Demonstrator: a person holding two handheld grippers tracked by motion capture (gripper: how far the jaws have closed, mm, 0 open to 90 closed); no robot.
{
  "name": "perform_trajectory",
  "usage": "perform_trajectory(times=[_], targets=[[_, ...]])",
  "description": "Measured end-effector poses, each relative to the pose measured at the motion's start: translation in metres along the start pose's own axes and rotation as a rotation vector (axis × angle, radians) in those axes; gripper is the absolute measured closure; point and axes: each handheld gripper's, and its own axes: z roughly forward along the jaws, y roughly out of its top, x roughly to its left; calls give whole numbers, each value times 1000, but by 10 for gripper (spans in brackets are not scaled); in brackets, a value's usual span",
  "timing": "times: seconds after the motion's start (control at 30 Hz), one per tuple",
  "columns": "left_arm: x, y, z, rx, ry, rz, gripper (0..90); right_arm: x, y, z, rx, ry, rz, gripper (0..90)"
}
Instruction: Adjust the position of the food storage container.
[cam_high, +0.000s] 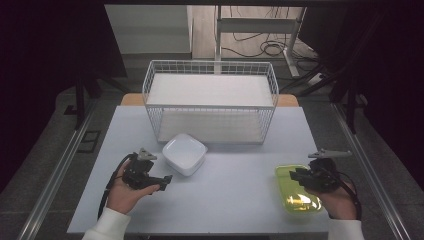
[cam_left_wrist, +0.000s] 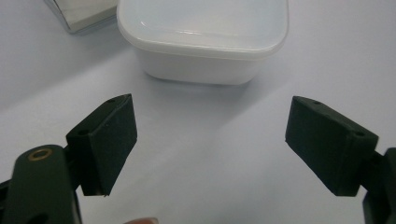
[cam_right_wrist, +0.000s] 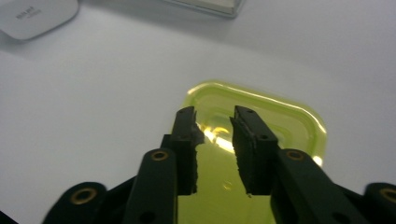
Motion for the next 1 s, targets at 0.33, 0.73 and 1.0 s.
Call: perform_trajectory(times=[0.33,0.73,1.0], targets=[[0,-1,2,22,-3,11,167,-17,-15,-13,33,-58,26,865],[0,-1,3,32,-2,16,166,-41,-40,-26,70,-161,97,882],[0,-2,6,45,-2,20,166,-48,-53,-23,125,-192,106,883]])
